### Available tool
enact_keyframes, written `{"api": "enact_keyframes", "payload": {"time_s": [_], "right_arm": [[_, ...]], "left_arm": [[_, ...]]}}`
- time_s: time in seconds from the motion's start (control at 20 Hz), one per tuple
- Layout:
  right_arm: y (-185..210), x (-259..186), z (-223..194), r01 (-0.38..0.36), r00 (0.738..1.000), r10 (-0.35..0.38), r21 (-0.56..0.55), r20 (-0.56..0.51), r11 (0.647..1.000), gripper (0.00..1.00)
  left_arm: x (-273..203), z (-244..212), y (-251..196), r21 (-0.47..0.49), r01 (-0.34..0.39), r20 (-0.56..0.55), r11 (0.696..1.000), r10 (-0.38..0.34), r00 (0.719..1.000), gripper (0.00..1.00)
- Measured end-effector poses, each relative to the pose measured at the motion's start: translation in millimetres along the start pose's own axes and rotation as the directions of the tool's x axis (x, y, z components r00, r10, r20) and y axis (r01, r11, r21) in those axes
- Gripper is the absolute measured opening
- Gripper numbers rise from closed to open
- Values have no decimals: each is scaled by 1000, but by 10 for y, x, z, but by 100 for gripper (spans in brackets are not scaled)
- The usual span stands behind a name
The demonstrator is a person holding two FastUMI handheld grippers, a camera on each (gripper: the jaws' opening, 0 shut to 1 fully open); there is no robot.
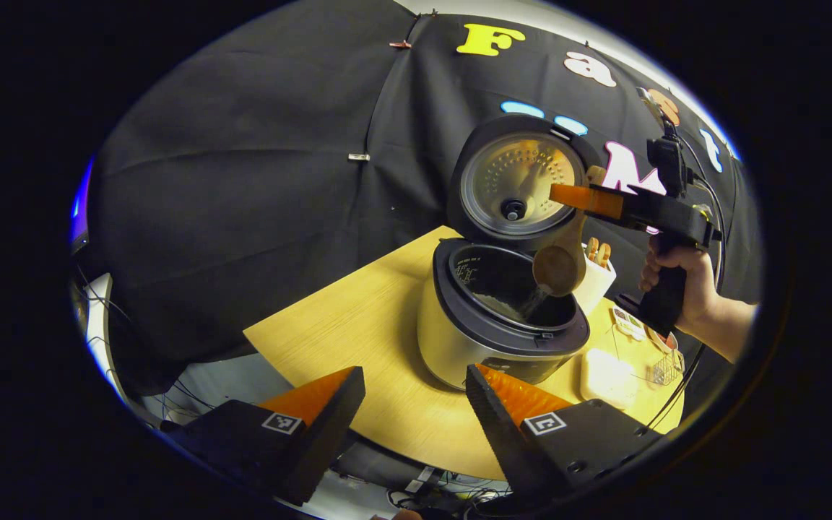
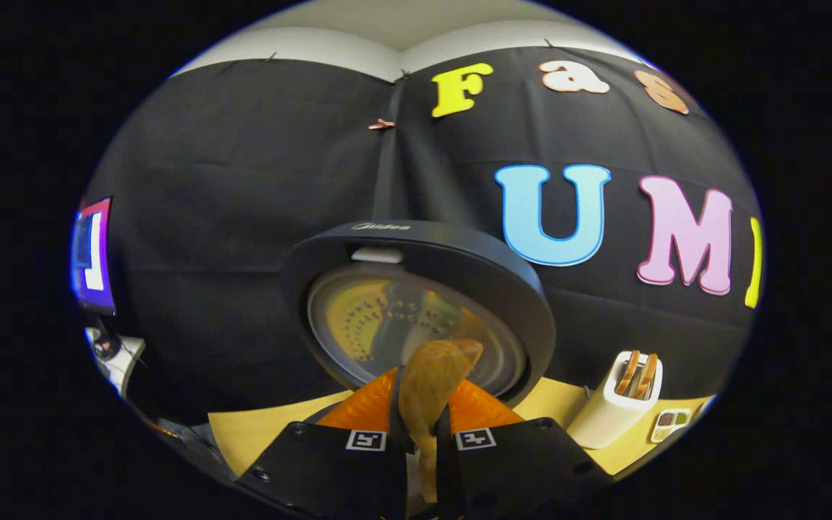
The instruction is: Close the left gripper, press the button to open the rice cooker; take a wooden spoon from the chopstick holder with the right hand, scoop a spoonful of rice and pour it into the rice cooker, then put the wooden spoon back into the chopstick holder.
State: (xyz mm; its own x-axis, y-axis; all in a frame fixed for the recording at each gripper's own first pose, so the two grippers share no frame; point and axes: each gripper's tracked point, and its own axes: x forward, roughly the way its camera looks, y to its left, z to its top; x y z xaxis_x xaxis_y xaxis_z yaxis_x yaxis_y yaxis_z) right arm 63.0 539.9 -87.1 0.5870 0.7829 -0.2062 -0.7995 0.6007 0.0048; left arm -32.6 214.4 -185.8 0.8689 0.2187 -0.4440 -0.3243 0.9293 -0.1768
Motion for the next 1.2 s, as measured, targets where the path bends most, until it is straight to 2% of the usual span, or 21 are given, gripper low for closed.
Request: {"api": "enact_keyframes", "payload": {"time_s": [0.2, 0.3, 0.45, 0.65, 0.95, 1.1, 1.2], "right_arm": [[200, -30, -96, -56, 998, 56, -106, -6, 993, 20], [253, -36, -165, -74, 997, 72, -111, -22, 991, 19], [201, -102, -179, -62, 997, 60, -39, -41, 997, 20], [5, -226, 26, -20, 999, 24, 107, -32, 994, 20], [-578, -686, 486, 73, 996, -83, 251, 30, 965, 19], [-1095, -1067, 570, 159, 983, -179, 283, 45, 946, 20], [-1597, -1350, 555, 245, 962, -268, 299, 40, 922, 19]], "left_arm": [[-13, -16, 20, 13, -10, 4, 1000, 10, 1000, 95], [-19, -18, 37, 15, -16, 0, 1000, 16, 1000, 96], [-53, 25, 35, 18, -27, 14, 999, 27, 1000, 96], [-72, 89, -80, 32, -9, 25, 999, 8, 1000, 96], [-91, 252, -414, 75, 49, 51, 996, -53, 997, 96], [-88, 315, -663, 108, 85, 61, 991, -92, 994, 96], [-96, 346, -849, 133, 111, 67, 985, -120, 990, 96]]}}
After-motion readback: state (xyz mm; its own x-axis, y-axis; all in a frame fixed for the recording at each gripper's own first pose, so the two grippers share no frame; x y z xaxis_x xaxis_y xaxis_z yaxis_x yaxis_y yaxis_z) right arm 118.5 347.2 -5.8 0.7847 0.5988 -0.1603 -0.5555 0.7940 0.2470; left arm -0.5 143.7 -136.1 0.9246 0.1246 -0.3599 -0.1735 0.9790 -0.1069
